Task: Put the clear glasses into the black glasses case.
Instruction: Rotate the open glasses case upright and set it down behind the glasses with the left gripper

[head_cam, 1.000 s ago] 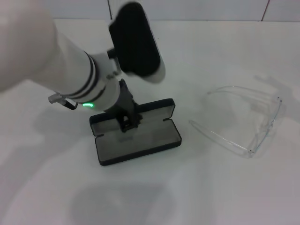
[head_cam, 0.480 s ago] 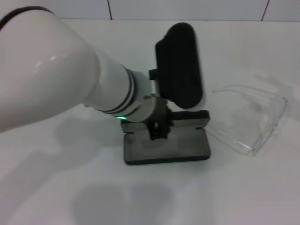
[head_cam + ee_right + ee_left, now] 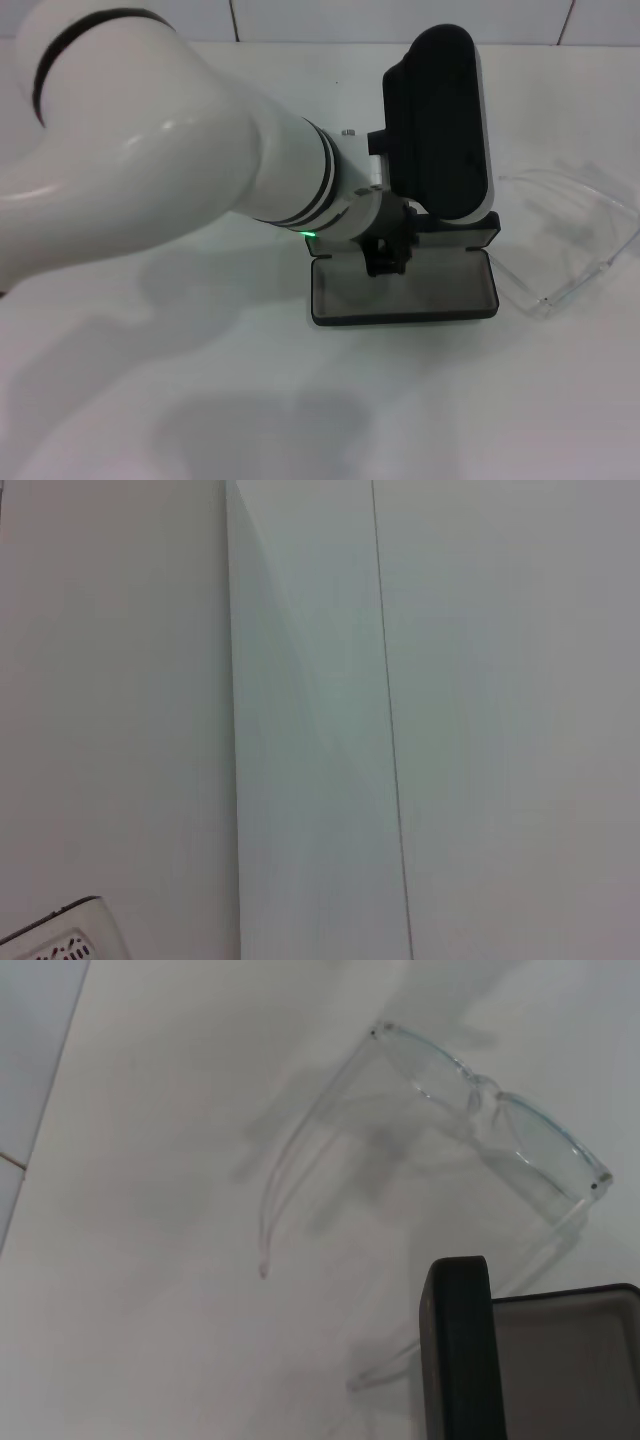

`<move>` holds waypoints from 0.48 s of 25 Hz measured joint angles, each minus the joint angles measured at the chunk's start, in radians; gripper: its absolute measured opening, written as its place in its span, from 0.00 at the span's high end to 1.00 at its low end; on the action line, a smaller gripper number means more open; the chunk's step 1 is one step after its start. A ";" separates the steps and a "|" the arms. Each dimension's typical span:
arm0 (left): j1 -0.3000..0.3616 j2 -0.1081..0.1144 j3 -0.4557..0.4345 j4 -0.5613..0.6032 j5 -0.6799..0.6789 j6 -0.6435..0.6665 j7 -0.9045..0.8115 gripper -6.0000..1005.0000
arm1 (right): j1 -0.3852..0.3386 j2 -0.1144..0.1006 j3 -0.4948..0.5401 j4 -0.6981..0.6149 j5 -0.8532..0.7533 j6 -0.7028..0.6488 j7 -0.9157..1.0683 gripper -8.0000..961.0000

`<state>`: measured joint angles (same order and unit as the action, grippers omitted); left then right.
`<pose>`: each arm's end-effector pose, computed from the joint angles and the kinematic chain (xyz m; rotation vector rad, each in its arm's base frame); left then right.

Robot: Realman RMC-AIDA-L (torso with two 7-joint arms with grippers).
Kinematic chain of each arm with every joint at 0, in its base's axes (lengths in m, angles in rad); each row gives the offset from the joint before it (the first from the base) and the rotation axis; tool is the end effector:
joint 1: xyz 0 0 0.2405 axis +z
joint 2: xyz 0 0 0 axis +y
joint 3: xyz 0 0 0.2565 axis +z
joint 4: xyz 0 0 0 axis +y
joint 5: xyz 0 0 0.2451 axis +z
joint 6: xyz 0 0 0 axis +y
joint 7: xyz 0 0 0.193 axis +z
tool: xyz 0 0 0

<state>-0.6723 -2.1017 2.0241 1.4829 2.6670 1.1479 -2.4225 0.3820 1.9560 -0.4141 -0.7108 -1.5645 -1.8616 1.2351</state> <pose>-0.0639 0.3613 -0.1619 -2.7213 0.2933 0.4759 0.2756 0.3472 0.1272 -2.2248 0.2339 1.1594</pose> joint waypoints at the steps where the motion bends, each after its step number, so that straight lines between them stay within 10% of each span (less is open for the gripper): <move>1: -0.003 0.000 0.005 -0.009 0.000 -0.008 -0.001 0.80 | -0.001 0.000 0.000 0.000 0.000 0.000 0.000 0.22; 12: -0.009 0.001 0.074 -0.041 0.008 -0.107 -0.001 0.80 | -0.021 0.000 0.002 0.001 0.013 -0.018 -0.002 0.22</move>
<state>-0.6810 -2.1009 2.0982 1.4414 2.6752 1.0408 -2.4233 0.3613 1.9559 -0.4126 -0.7102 -1.5514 -1.8799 1.2333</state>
